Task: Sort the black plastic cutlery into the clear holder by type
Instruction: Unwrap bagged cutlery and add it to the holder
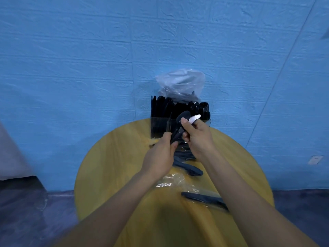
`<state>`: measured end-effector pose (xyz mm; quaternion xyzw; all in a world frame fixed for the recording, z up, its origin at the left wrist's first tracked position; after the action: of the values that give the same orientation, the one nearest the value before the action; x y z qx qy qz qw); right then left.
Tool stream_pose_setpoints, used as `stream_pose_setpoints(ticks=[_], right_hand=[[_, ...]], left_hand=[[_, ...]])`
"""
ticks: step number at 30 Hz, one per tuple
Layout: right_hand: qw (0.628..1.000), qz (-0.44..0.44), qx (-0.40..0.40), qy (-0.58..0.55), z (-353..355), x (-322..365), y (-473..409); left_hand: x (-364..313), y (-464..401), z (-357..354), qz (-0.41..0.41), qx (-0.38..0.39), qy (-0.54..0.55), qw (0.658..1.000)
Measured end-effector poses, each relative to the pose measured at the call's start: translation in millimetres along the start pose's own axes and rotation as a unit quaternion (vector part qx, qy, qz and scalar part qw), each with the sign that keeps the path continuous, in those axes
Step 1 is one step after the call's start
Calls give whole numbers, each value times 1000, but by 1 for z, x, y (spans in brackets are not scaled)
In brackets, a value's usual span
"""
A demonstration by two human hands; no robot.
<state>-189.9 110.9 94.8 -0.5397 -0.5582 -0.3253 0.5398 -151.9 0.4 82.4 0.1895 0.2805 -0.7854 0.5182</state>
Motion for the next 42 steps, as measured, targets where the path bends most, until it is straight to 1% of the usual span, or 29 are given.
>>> stream_pose_setpoints(ticks=[3,9,14,18,21,24,27,30,33,35,37,40,42], right_hand=[[999,0,24,29,2,1,-8],[999,-9,25,36,14,-2,-23],[991,9,-7,131,14,8,-37],[992,25,-19,123,13,9,-49],[993,33,-43,106,14,9,-57],[993,49,-64,90,13,10,-66],[988,60,-125,74,28,16,-80],[979,88,-180,30,47,26,-93],[958,142,-233,91,56,46,-95],[944,175,-240,144,50,56,-96],[928,195,-224,224,36,60,-98],[905,194,-160,342,11,48,-107],[883,188,-127,410,0,36,-113]], left_hand=[[7,-6,1,-8,-3,12,1000],[27,-13,5,-2,-3,94,996],[33,-19,1,-10,19,90,996],[37,-23,4,-14,26,98,995],[42,-26,10,-9,27,134,991],[59,-33,15,24,23,180,983],[88,-38,18,67,11,196,978],[119,-37,25,115,-8,176,978],[134,-35,33,139,-33,164,976],[137,-35,37,140,-49,169,974],[136,-36,40,132,-59,172,974],[131,-37,40,123,-60,170,976],[130,-39,38,117,-56,175,976]])
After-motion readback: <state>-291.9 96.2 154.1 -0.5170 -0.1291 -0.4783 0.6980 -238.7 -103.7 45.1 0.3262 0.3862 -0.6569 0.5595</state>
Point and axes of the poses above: each hand's wrist, its own y-axis away from the middle knuckle, its own z-axis out of the back of the hand, x = y × z, the point moved 10 cm from there along -y, towards the middle knuckle, and after that the axes turned 15 degrees about x, right-handed, at the moved point
